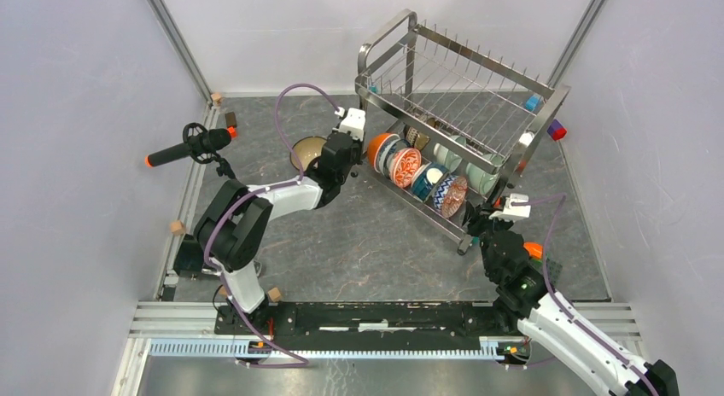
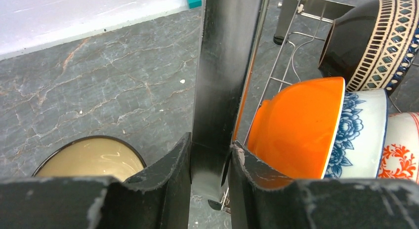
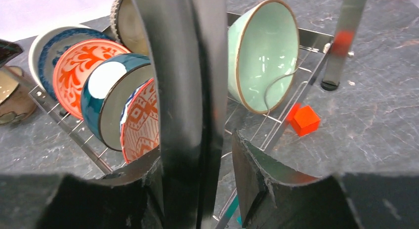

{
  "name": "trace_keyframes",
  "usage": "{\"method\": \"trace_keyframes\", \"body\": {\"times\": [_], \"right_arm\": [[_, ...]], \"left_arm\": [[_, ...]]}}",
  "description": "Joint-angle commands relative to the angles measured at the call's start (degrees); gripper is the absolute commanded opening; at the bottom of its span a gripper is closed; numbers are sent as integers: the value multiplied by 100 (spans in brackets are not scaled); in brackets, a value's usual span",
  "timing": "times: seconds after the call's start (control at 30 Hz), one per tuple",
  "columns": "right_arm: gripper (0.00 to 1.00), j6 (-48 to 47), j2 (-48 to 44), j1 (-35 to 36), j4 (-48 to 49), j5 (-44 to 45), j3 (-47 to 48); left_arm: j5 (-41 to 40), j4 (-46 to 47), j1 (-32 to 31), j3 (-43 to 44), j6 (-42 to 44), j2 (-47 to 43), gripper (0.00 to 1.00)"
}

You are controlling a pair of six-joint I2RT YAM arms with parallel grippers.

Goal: Unload the bowls from the dish rack
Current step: Adjust the dish rack at the center of the board.

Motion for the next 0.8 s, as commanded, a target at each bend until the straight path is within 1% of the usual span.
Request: {"method": "trace_keyframes", "body": {"times": [0.0, 0.13, 0.4, 0.57, 0.67, 0.77], "right_arm": [[46, -201, 237, -14, 555, 605, -36], [43, -304, 546, -61, 980, 733, -59], [41, -385, 1211, -274, 1522, 733, 166], [40, -334, 1625, -580, 1755, 526, 289], [41, -285, 1850, -812, 1890, 375, 341], [41, -159, 2110, -1139, 1940, 54, 478]], "left_arm": [[135, 277, -328, -190, -474, -554, 2], [-10, 117, -404, -403, -559, -792, 2], [-213, 13, -575, -907, -915, -1233, 2], [-352, -149, -782, -1020, -1081, -1426, 2], [-405, -248, -932, -1029, -1029, -1503, 2], [-529, -398, -1081, -1061, -1007, -1592, 2]]}}
